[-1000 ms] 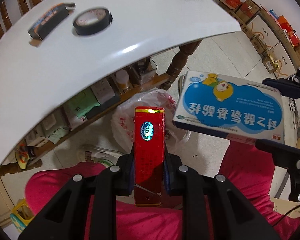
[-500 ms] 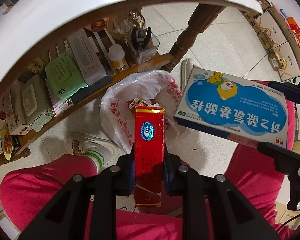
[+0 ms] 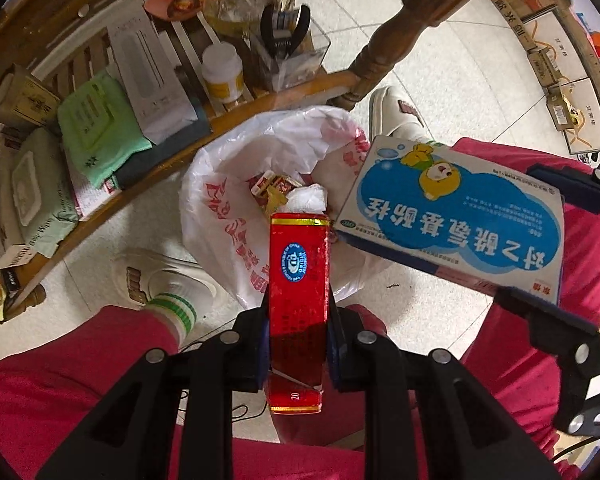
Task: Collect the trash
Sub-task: 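Carry the red box and blue-white box down over the plastic bag, then open both grippers to drop the boxes into the bag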
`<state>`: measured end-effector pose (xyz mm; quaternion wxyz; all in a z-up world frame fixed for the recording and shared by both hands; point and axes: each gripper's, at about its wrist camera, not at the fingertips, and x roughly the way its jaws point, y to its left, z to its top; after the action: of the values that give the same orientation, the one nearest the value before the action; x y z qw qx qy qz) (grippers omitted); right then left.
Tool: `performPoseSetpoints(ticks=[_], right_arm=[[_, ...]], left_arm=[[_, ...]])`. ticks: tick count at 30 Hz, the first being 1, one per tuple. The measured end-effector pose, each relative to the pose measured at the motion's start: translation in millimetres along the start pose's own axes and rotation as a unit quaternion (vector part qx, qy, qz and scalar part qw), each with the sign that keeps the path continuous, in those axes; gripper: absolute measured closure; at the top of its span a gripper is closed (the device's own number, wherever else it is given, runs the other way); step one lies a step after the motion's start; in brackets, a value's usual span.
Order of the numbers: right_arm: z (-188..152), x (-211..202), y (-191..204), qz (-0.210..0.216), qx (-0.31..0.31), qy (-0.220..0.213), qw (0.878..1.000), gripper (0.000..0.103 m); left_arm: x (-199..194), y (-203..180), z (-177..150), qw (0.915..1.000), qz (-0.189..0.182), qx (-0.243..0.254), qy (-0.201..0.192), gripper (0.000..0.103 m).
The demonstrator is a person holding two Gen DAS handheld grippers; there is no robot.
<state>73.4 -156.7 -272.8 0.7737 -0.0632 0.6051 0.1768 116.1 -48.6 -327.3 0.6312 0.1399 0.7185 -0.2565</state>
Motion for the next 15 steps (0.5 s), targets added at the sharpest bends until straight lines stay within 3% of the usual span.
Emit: performPoseSetpoints(ticks=[15], right_arm=[[0, 70, -19, 0.004, 0.021, 0.051, 0.998, 0.042]], left_arm=[[68, 13, 34, 0.9979, -0.012, -0.023, 0.060, 0.081]])
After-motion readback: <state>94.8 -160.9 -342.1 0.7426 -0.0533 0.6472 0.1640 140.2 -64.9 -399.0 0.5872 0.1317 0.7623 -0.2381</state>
